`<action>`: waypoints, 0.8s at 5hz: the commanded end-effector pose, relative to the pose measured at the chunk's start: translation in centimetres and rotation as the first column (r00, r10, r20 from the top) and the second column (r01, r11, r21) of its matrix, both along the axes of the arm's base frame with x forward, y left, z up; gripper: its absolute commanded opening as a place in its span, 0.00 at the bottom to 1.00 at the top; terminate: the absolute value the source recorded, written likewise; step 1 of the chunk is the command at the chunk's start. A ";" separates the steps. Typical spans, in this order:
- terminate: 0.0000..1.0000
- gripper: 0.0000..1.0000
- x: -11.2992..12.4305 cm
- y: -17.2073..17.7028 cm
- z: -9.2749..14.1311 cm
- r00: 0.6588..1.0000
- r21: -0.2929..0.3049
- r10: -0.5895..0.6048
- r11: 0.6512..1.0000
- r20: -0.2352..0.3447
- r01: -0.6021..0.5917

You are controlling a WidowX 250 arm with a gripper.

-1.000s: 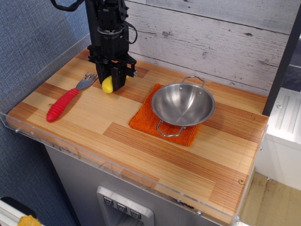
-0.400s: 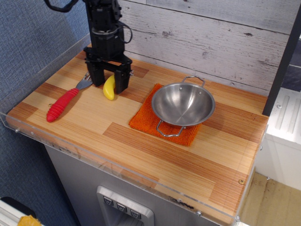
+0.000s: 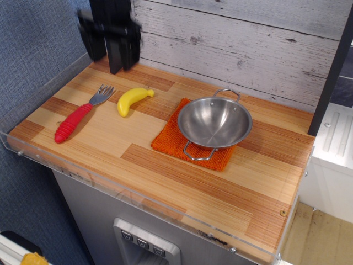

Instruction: PICK UP THE BANANA AND PUT ANOTHER SIDE OF THE TABLE

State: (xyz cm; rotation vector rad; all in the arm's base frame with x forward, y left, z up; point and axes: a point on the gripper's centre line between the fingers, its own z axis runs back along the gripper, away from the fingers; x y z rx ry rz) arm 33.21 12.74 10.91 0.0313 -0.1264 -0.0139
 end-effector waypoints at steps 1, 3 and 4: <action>0.00 1.00 -2.2 -1.4 7.8 0.977 0.080 -0.074 0.995 0.198 0.059; 0.00 1.00 -2.2 -5.6 7.0 0.973 0.047 -0.201 0.979 0.117 0.196; 0.00 1.00 -2.2 -5.6 7.0 0.973 0.047 -0.201 0.979 0.117 0.196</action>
